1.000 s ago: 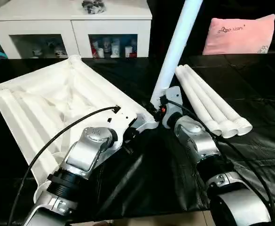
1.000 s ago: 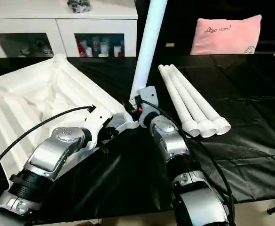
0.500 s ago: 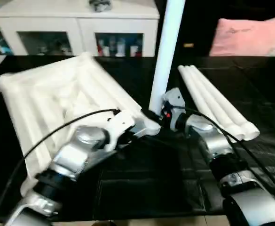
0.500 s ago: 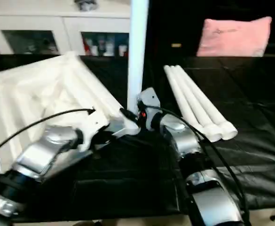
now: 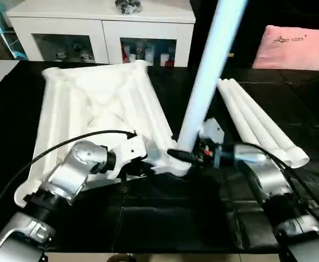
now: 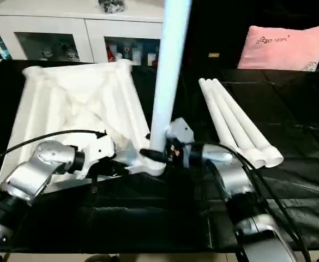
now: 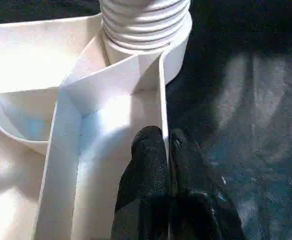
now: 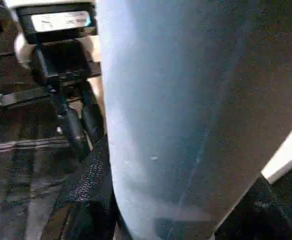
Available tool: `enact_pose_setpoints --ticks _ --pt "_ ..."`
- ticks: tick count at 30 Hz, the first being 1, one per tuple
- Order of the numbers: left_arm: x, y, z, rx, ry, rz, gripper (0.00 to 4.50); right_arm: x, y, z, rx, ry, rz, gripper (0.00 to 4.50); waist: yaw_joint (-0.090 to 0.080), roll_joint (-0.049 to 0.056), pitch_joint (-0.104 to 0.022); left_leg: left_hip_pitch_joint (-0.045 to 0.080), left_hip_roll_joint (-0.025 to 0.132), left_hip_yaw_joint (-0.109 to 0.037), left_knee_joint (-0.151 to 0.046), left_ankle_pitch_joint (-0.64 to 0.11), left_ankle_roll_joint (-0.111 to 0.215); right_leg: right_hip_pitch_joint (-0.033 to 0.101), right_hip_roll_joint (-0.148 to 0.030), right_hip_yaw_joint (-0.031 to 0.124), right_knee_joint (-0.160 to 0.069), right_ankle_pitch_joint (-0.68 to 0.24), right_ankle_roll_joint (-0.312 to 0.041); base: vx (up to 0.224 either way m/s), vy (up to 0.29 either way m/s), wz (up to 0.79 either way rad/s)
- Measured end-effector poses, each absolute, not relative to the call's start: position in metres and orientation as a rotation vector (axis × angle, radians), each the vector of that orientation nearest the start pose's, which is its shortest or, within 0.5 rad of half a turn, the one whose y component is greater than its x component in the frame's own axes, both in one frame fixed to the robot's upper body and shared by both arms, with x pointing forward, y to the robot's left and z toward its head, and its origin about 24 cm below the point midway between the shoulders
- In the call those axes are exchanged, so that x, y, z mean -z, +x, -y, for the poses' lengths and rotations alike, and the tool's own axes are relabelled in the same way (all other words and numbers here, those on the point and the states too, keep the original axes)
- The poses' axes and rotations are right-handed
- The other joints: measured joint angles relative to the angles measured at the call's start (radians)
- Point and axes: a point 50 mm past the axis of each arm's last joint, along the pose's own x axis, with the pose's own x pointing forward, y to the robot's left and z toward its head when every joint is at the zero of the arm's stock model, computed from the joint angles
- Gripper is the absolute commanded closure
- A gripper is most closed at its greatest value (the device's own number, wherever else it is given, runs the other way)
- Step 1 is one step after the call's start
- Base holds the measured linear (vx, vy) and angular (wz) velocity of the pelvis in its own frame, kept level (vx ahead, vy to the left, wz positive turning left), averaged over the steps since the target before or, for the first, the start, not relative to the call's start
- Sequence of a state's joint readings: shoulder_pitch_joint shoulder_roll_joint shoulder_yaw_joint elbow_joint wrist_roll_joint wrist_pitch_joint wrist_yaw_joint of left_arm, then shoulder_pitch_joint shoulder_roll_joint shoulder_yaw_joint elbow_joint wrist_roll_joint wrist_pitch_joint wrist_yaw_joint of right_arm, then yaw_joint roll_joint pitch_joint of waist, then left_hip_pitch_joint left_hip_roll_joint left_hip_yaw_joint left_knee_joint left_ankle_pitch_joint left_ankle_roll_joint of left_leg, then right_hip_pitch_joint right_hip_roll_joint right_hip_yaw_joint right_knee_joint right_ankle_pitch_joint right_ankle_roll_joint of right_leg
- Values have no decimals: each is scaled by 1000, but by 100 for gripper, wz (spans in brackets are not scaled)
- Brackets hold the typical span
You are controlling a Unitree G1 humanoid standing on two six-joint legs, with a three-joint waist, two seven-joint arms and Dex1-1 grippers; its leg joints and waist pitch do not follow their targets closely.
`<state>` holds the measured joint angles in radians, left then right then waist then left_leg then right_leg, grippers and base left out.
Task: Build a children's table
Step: Insert table leg to table base
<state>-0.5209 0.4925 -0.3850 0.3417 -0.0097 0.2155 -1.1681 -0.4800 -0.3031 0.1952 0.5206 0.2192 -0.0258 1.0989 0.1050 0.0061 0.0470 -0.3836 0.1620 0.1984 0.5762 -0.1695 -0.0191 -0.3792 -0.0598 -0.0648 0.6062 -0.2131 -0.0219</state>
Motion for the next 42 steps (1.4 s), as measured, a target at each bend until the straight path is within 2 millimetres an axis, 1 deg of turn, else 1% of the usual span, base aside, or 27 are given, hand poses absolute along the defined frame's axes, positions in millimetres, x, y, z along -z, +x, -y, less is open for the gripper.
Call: enact_pose_setpoints --ticks 8,15,16,18,19,22,30,35,39,42 --pt "-59 306 -138 1384 515 -468 450 -53 302 131 -1227 -67 -151 257 13 2 0 0 0 0 1 0 -1 1 0 -1 2 0 0 0 0 0" --pt "-57 305 -136 1402 514 -461 450 -50 295 134 -1203 -36 -145 257 14 3 -1 2 0 0 2 0 -1 3 -1 -1 2 0 0 0 0 0" --pt "-57 305 -136 1402 515 -459 450 -50 296 134 -1186 -4 -147 257 14 3 0 3 0 0 2 0 -1 4 -1 -1 2 0 0 0 0 0" --pt "-57 305 -137 1400 518 -459 450 -47 299 137 -1123 114 -153 257 12 4 0 3 0 0 2 0 -1 4 -1 -1 2 0 -1 0 0 0" --pt "-57 306 -138 1396 518 -458 450 -45 299 140 -1097 177 -158 257 11 7 2 4 0 0 2 0 -1 4 -1 -1 2 1 -2 0 0 0" --pt "-58 305 -137 1398 518 -454 450 -44 299 143 -1079 232 -163 257 11 9 3 3 0 0 2 0 -1 3 -1 -1 2 1 -2 0 0 0" --pt "-57 305 -134 1410 515 -447 450 -41 291 145 -1075 230 -168 257 21 11 3 1 1 0 2 0 -1 2 -1 -1 2 1 -1 0 0 0" --pt "-57 305 -134 1408 518 -448 450 -43 290 142 -1092 128 -151 257 21 11 3 2 1 0 2 0 -1 2 -1 -1 2 1 -1 0 0 0" --pt "-57 305 -133 1407 520 -447 450 -42 288 142 -1077 112 -138 257 22 11 3 2 1 0 2 0 -1 3 -1 -1 2 1 -1 0 0 0" --pt "-57 305 -133 1404 520 -447 450 -44 285 140 -1084 56 -109 257 23 11 2 2 1 0 2 0 -1 3 -1 -1 2 1 -1 0 0 0"
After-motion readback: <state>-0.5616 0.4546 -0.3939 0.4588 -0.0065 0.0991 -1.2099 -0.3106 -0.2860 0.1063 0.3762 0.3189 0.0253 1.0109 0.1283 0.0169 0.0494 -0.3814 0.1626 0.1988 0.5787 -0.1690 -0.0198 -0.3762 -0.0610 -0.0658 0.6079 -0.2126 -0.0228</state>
